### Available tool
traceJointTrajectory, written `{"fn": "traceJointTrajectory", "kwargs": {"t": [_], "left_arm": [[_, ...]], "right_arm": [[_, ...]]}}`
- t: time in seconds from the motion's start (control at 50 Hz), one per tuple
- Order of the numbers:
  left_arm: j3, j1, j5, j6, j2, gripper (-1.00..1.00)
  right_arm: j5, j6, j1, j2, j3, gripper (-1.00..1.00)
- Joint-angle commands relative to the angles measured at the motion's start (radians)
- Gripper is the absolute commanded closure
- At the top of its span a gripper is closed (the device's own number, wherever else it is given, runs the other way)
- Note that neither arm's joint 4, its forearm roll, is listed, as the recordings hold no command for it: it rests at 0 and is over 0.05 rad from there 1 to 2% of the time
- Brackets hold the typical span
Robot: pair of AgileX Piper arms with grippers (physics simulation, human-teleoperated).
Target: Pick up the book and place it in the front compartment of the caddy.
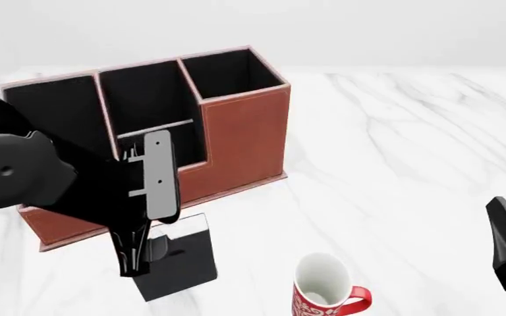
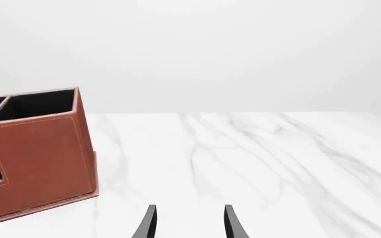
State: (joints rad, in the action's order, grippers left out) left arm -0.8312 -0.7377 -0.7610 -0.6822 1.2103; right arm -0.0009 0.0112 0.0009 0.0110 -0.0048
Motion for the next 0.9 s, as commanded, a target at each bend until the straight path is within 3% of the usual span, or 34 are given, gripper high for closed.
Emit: {"fn": "traceJointTrajectory", "kwargs": {"t": [0.02, 0.9], "left_arm": [[0.022, -0.012, 0.027, 0.020, 0.010, -1.00], [0.127, -0.050, 0.203, 0.101, 0.101, -1.00]], "right_arm": [[0.000, -0.002, 0.000, -0.001, 0.000, -1.00], [0.000, -0.002, 0.000, -0.001, 0.000, -1.00]]}}
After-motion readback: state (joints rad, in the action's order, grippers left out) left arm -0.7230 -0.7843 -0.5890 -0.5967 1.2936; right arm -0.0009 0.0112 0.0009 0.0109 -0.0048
